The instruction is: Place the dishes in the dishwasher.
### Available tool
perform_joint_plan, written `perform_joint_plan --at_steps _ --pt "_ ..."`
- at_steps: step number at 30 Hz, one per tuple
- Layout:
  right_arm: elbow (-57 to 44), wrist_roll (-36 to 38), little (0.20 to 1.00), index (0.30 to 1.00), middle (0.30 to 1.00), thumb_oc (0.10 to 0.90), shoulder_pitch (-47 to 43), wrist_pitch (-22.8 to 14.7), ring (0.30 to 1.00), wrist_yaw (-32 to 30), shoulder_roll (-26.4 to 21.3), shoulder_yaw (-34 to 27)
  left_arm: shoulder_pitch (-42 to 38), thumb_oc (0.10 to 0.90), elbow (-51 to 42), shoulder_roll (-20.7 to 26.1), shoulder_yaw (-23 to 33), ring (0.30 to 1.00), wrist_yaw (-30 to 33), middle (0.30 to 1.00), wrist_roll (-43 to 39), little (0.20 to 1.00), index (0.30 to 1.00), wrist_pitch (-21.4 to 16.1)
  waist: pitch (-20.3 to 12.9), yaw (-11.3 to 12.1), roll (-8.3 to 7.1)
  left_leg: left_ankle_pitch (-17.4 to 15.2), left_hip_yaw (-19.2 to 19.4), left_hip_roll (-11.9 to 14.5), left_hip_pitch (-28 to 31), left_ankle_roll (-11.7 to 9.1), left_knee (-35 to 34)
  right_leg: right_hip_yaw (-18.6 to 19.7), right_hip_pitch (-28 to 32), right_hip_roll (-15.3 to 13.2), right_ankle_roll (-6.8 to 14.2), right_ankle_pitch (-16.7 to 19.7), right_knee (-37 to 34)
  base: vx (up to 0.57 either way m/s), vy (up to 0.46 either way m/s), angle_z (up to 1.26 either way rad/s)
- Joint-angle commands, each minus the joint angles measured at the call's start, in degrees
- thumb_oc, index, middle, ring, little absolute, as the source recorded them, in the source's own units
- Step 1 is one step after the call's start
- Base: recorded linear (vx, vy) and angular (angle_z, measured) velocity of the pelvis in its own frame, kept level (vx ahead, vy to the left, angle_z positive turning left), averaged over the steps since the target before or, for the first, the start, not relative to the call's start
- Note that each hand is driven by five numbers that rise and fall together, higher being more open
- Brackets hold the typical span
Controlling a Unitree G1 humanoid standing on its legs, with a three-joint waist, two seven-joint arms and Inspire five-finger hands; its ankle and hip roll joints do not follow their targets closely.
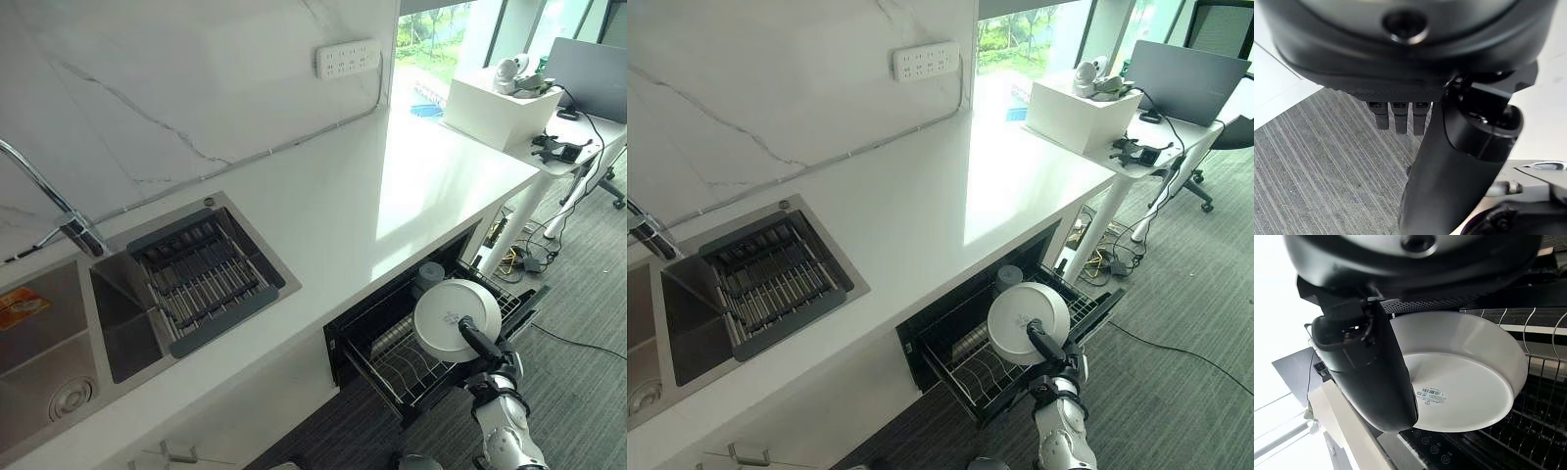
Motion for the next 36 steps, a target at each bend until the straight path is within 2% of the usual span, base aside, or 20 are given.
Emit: perform_joint_plan --at_steps 1,3,6,10,11,14,15,17,23,27,29,32,33,34,36 --pt "-1.3 -4.7 0.3 0.3 0.3 0.4 -5.6 -5.2 0.3 -0.3 -1.1 -1.3 -2.2 0.8 -0.5 1.0 0.0 0.9 1.1 0.9 -1.4 0.9 0.9 -1.7 0.5 -0.3 -0.67 -7.6 -1.9 0.0 -2.1 -0.1 5.3 -0.9 4.3 -0.6 3.6 -1.5 -4.9 0.01 0.008 0.07" --pt "-1.1 -6.2 0.3 0.3 0.3 0.4 -5.6 -5.1 0.3 -0.2 -1.3 -1.2 -2.2 0.8 -0.7 1.0 0.0 0.9 1.2 0.9 -1.4 0.9 0.9 -1.6 0.6 -0.2 -0.59 -7.6 -2.0 -0.1 -2.1 -0.1 5.3 -0.9 4.3 -0.6 3.6 -1.5 -4.9 0.01 0.01 0.04" --pt "-0.5 -13.6 0.3 0.3 0.3 0.4 -6.5 -3.5 0.3 0.7 -2.9 -0.2 -2.0 0.8 -1.2 1.0 0.1 0.9 1.1 0.9 -0.9 0.9 0.9 -1.4 1.1 0.1 -0.24 -7.7 -2.8 -0.7 -2.4 0.1 5.3 -0.7 4.2 -0.7 3.5 -1.5 -4.9 0.02 0.018 0.05" --pt "-2.2 -31.3 0.3 0.3 0.3 0.4 -10.4 1.3 0.3 1.7 -9.4 1.1 -1.8 0.8 -3.0 1.9 0.4 0.9 0.3 0.9 1.3 0.9 0.9 -0.9 2.2 1.6 0.04 -7.6 -4.5 -1.6 -3.3 0.1 5.3 -1.0 4.1 -1.0 3.6 -1.4 -4.9 0.03 0.018 0.19" --pt "-2.6 -35.7 0.3 0.3 0.3 0.4 -12.7 3.6 0.3 1.7 -11.9 1.9 -1.9 0.8 -3.2 2.4 0.3 0.9 -0.1 0.9 1.6 0.9 0.9 -0.9 2.5 2.2 -0.02 -7.5 -4.9 -1.8 -4.0 0.1 5.3 -1.1 3.7 -1.0 3.6 -1.3 -4.9 -0.03 0.013 0.21" --pt "-3.6 -45.6 0.3 0.3 0.3 0.4 -17.0 6.0 0.3 1.6 -16.6 4.9 -3.1 0.8 -3.9 3.4 0.3 0.9 -0.3 0.9 1.6 0.9 0.9 -0.4 3.7 3.5 -0.23 -7.1 -6.1 -2.4 -5.8 0.4 5.3 -1.4 2.5 -1.1 3.6 -0.8 -4.9 -0.08 -0.005 0.24" --pt "-3.1 -48.8 0.3 0.3 0.3 0.4 -20.6 8.0 0.3 2.3 -19.0 7.2 -4.1 0.8 -4.0 4.3 0.5 0.9 -0.5 0.9 1.9 0.9 0.9 -0.2 4.3 4.3 -0.5 -6.9 -6.6 -2.8 -6.6 0.5 5.3 -1.7 2.1 -1.1 3.6 -0.6 -4.9 -0.06 -0.02 0.26" --pt "-1.3 -52.5 0.3 0.3 0.3 0.4 -24.1 9.7 0.3 4.2 -20.6 10.1 -4.7 0.8 -3.8 4.9 0.6 0.9 -0.9 0.9 2.1 0.9 0.9 -0.1 4.9 5.1 -0.75 -6.8 -7.0 -3.0 -7.0 0.6 5.3 -2.2 2.2 -1.1 3.6 -0.5 -4.9 -0.02 -0.005 0.2" --pt "2.1 -61.5 0.3 0.3 0.3 0.4 -30.6 11.7 0.3 7.5 -21.2 18.8 -5.1 0.8 -3.1 6.2 1.7 0.9 -1.6 0.9 3.3 0.9 0.9 -0.5 5.7 7.1 -1.69 -6.5 -7.3 -3.1 -6.8 0.6 5.3 -3.3 3.1 -1.2 3.7 -0.2 -4.9 0.03 0.0 0.14" --pt "5.3 -66.5 0.3 0.3 0.3 0.4 -33.8 12.9 0.3 7.5 -20.5 23.4 -6.4 0.8 -3.0 7.2 1.2 0.9 -1.7 0.9 3.1 0.9 0.9 0.2 6.5 8.2 -2.0 -6.4 -7.9 -3.4 -7.3 0.8 5.3 -3.7 3.3 -1.0 3.7 0.0 -4.9 0.01 -0.013 0.09" --pt "8.4 -70.3 0.3 0.3 0.3 0.4 -35.7 13.1 0.3 0.4 -20.2 25.7 -7.3 0.8 -2.5 7.6 0.9 0.9 -1.7 0.9 3.0 0.9 0.9 0.0 7.0 8.8 -1.98 -6.5 -8.3 -3.6 -7.6 1.0 5.3 -3.9 3.3 -0.9 3.6 -0.1 -4.9 -0.02 -0.018 0.1" --pt "13.9 -76.8 0.3 0.3 0.3 0.4 -39.9 14.7 0.3 -10.7 -19.3 28.1 -10.1 0.8 -1.9 8.2 -0.3 0.9 -1.4 0.9 0.5 0.9 0.9 -0.4 9.1 10.1 -0.9 -5.9 -9.3 -4.1 -9.1 1.5 5.3 -4.6 2.8 -0.5 3.0 0.3 -4.9 -0.13 0.007 0.21" --pt "16.4 -80.3 0.3 0.3 0.3 0.4 -42.5 17.4 0.3 -17.3 -18.8 29.4 -12.1 0.8 -1.5 8.5 -0.7 0.9 -1.2 0.9 -1.1 0.9 0.9 -0.9 10.8 10.7 0.02 -5.0 -9.6 -4.4 -10.0 1.9 5.3 -5.4 2.5 -0.2 2.5 0.7 -4.9 -0.26 0.006 0.24" --pt "20.9 -83.0 0.3 0.3 0.3 0.4 -45.4 21.4 0.3 -26.5 -18.3 30.4 -14.1 0.8 -0.7 8.3 -1.7 0.9 -0.8 0.9 -1.8 0.9 0.9 -2.6 13.6 11.6 1.52 -3.8 -10.5 -5.1 -10.5 2.3 5.3 -6.2 2.7 0.3 1.7 1.1 -4.9 -0.23 -0.01 0.12" --pt "24.1 -84.2 0.3 0.3 0.3 0.4 -45.9 25.6 0.3 -34.4 -17.3 30.8 -15.0 0.8 -0.3 8.2 -2.2 0.9 -0.8 0.9 -2.1 0.9 0.9 -3.7 16.0 12.3 2.71 -3.5 -11.2 -5.5 -10.7 2.7 5.3 -6.6 3.0 0.6 1.1 1.0 -4.9 -0.12 -0.016 0.22"
